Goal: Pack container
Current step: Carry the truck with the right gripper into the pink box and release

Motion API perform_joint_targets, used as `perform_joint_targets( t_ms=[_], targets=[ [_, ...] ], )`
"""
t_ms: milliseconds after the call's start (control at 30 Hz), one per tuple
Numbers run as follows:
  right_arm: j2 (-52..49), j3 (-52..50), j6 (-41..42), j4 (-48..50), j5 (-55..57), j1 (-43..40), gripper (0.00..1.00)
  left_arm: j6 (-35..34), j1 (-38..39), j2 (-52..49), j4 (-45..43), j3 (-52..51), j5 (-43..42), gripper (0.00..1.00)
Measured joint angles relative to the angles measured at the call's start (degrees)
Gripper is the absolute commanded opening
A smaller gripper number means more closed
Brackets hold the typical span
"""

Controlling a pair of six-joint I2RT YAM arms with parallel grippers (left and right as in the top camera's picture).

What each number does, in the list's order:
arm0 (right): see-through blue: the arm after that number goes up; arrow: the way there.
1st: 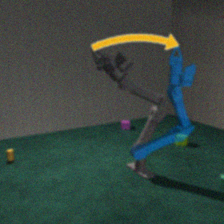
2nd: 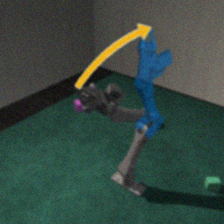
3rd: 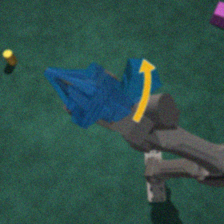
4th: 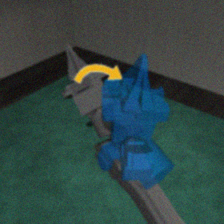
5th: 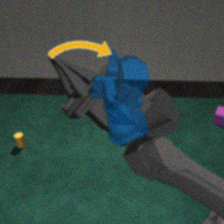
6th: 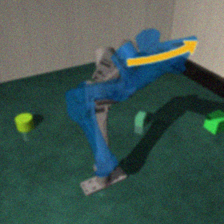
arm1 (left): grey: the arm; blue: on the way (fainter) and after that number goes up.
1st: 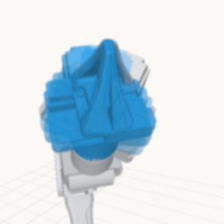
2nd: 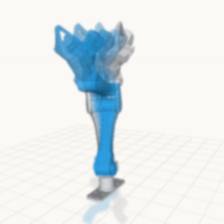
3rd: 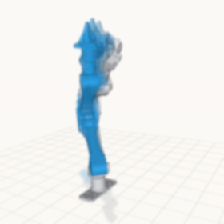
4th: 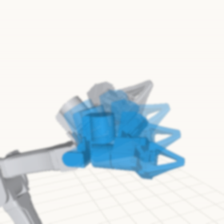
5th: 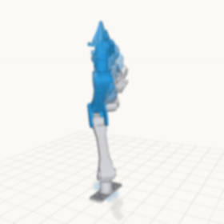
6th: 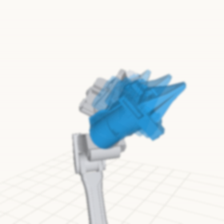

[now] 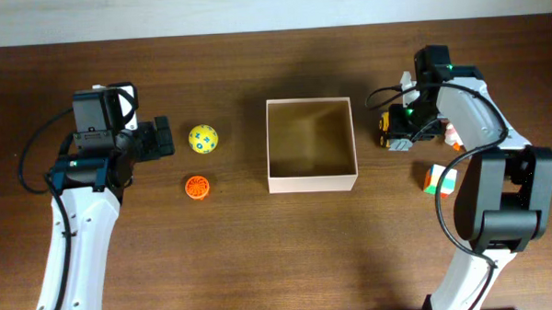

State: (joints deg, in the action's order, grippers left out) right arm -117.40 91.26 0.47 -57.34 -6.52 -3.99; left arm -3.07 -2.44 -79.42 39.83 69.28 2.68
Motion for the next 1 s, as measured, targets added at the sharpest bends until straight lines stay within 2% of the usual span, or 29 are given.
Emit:
perform_joint_targets(
  t_ms=[267, 533, 767, 1000],
  targets=[
    [9.7, 6.2, 3.3, -8.0, 0.0, 3.1, 0.29, 0.0, 0.0, 0.0, 0.0, 0.0, -0.4, 0.99],
    [21.9, 9.0, 9.1, -12.4, 0.1, 17.2, 0.26, 0.0, 0.0, 0.0, 0.0, 0.0, -0.4, 0.99],
    [18.4, 6.7, 16.4, -9.0, 3.7, 26.1, 0.26, 0.0, 0.0, 0.0, 0.0, 0.0, -0.4, 0.99],
    [9.7, 3.4, 20.9, -3.3, 8.1, 28.6, 0.28, 0.0, 0.0, 0.0, 0.0, 0.0, -0.4, 0.99]
  ],
)
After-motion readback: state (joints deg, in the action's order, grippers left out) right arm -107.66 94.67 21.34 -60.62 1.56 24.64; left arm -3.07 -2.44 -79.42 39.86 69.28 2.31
